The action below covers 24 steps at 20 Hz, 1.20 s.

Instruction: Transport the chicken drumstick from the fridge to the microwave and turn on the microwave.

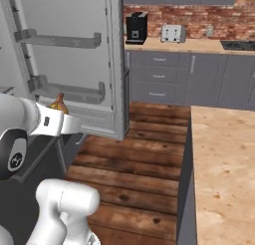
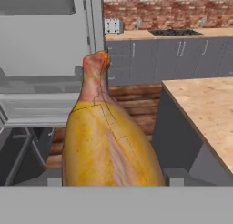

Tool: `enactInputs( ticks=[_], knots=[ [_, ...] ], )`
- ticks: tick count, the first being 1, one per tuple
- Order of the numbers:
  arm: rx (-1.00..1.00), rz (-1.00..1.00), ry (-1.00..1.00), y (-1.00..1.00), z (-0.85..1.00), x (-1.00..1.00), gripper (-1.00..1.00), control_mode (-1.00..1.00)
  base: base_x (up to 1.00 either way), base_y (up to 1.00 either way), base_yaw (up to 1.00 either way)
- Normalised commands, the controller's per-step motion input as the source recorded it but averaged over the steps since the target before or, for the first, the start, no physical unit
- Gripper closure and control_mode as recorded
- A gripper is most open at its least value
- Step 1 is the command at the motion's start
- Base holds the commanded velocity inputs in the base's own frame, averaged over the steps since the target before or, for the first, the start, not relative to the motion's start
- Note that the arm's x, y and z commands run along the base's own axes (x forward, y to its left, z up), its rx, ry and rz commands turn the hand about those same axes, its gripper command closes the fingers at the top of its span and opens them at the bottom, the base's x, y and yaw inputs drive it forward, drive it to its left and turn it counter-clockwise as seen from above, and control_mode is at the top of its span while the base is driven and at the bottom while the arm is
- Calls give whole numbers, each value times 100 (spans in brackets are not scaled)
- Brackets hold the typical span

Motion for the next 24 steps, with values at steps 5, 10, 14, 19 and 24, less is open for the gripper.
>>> enactInputs(
  ticks=[5,10,14,19,24],
  knots=[
    [0,0,0,0,0,0,100,100,63,-8,0],
    [0,0,0,0,0,0,100,100,68,-24,0],
    [0,0,0,0,0,0,100,100,44,-40,0],
    [0,0,0,0,0,0,100,100,22,-56,0],
    [0,0,0,0,0,0,100,100,16,-57,0]
  ],
)
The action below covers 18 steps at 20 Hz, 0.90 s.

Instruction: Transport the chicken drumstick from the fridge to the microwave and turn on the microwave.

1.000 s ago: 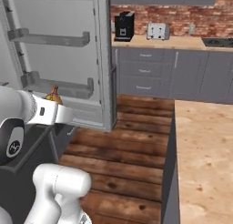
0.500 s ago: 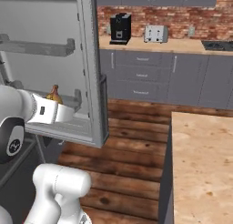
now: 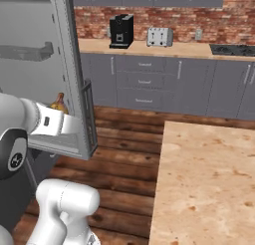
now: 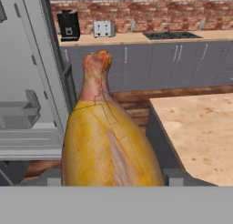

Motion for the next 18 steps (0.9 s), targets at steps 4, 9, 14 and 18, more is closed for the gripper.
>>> enactInputs(
  ticks=[4,9,14,18],
  knots=[
    [0,0,0,0,0,0,100,100,42,-41,0],
    [0,0,0,0,0,0,100,100,61,-19,0],
    [0,0,0,0,0,0,100,100,67,-14,0],
    [0,0,0,0,0,0,100,100,60,-27,0]
  ],
)
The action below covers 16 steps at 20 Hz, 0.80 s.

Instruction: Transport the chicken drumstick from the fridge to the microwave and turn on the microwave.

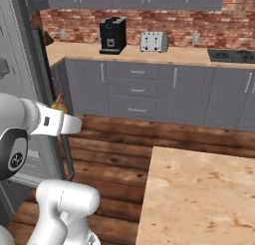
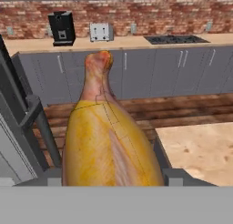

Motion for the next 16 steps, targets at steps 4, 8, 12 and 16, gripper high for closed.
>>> enactInputs(
  ticks=[4,8,12,16],
  knots=[
    [0,0,0,0,0,0,100,100,57,-24,0],
    [0,0,0,0,0,0,100,100,56,-26,0],
    [0,0,0,0,0,0,100,100,56,-20,0],
    [0,0,0,0,0,0,100,100,54,-21,0]
  ],
)
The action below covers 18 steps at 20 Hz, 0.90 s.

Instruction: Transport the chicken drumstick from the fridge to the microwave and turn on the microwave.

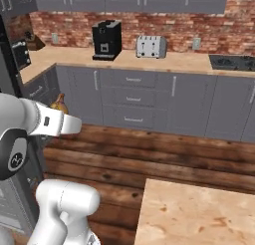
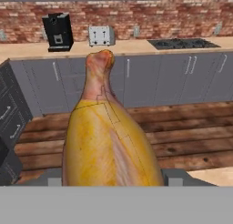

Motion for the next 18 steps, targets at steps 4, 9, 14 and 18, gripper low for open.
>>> enactInputs(
  ticks=[4,9,14,18],
  knots=[
    [0,0,0,0,0,0,100,100,53,-19,0],
    [0,0,0,0,0,0,100,100,50,-16,0],
    [0,0,0,0,0,0,100,100,53,-18,0],
    [0,0,0,0,0,0,100,100,53,-15,0]
  ],
)
